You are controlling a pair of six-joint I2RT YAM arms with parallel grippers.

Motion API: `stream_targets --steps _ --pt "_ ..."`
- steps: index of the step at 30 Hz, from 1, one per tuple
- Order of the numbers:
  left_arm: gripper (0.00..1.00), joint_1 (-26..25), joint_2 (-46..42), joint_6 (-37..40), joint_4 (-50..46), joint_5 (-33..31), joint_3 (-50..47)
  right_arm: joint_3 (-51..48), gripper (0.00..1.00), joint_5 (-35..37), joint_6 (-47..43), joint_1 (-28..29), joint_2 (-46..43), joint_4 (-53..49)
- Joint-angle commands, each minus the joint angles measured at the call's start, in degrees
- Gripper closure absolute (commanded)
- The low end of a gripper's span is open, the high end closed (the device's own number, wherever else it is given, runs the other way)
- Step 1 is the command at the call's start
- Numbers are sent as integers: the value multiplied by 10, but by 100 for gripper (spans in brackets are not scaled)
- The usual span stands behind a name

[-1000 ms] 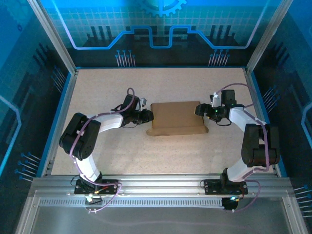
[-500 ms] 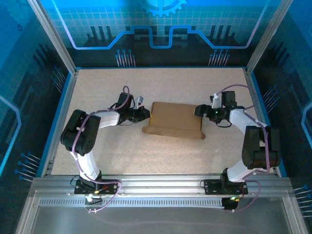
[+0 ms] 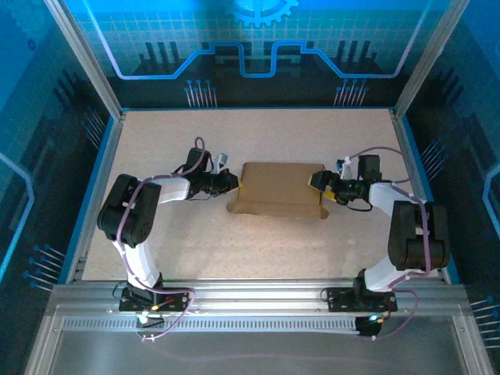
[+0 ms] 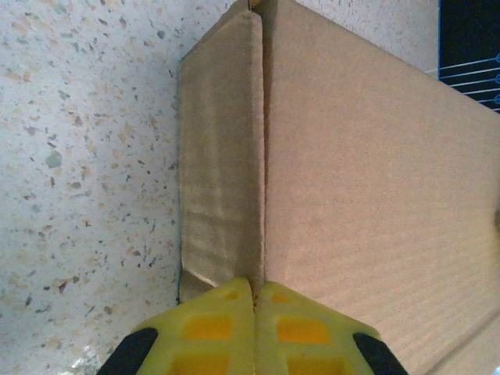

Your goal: Fold the paper box

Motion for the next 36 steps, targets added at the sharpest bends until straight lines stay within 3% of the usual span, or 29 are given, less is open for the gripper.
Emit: stream_targets --steps 1,9,13,16,21,27,32,36 --pt "97 6 35 10 -39 -22 -14 -7 8 -88 49 -9 9 63" --pt "94 5 32 17 -48 -32 -10 -1 35 -97 95 -9 -19 61" --pt "86 5 26 18 -44 -38 -10 -3 42 -99 122 -8 -24 69" --pt "70 5 5 8 -20 -53 -23 -3 44 -96 130 -9 -29 70" --pt "32 11 -62 -27 32 -93 -65 4 42 -90 144 -14 -47 73" --pt "2 34 -116 -156 145 -85 -126 9 42 -103 183 -18 -63 110" --pt "1 42 -91 -255 259 -27 -147 11 43 -131 207 -20 -66 137" --pt "1 57 -32 -361 418 10 -171 9 44 -153 244 -23 -69 173"
